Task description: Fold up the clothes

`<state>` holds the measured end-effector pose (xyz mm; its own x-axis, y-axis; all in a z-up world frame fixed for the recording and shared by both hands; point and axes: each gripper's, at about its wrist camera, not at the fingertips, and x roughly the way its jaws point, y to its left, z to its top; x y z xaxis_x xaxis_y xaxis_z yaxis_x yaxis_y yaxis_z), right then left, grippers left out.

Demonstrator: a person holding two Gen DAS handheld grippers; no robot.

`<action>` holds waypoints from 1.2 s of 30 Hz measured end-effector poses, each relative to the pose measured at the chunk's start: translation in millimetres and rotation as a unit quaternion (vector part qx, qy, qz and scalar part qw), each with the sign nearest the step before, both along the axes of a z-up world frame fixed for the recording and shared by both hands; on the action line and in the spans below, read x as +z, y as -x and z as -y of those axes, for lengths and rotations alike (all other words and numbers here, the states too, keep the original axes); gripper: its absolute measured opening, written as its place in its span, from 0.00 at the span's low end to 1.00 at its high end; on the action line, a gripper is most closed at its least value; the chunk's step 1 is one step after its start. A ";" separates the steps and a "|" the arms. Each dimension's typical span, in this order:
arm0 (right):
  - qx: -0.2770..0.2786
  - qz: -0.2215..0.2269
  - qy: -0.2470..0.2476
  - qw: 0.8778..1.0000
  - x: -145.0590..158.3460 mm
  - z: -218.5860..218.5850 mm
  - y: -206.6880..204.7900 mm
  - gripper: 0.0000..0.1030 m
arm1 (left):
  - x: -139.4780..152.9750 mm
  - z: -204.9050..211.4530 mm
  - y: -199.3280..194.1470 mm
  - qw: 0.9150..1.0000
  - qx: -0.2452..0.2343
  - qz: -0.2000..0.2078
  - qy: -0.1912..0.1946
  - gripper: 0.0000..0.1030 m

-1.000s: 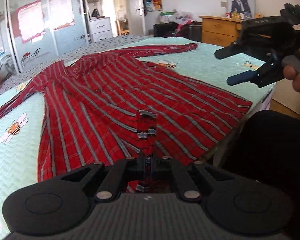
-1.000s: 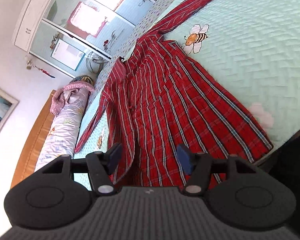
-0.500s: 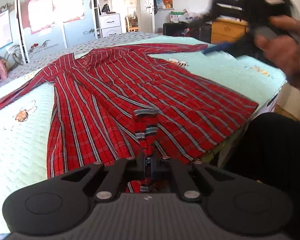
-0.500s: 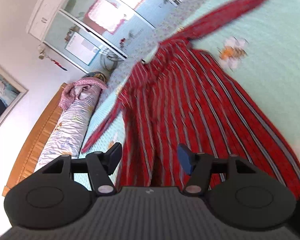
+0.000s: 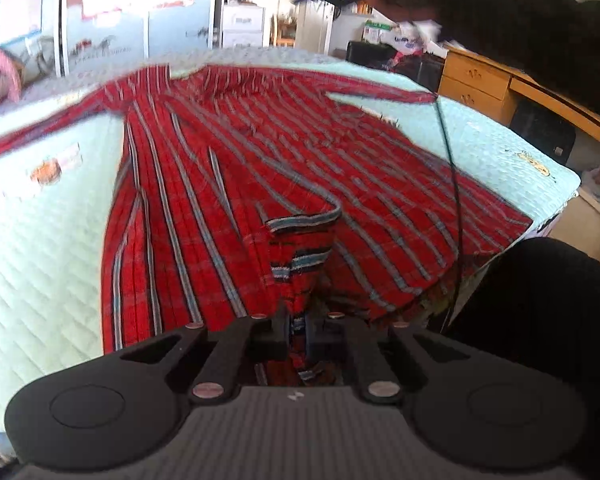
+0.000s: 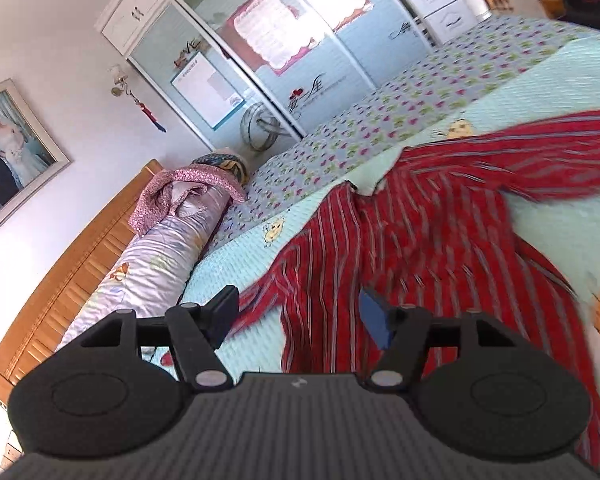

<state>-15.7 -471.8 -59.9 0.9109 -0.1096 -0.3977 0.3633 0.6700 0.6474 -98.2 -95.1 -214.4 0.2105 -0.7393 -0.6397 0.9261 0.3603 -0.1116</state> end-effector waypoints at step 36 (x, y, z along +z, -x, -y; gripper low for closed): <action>0.020 -0.231 -0.037 0.972 -111.3 180.9 -434.0 0.04 | 7.3 38.5 -93.5 0.963 -0.008 -0.243 -0.119 0.06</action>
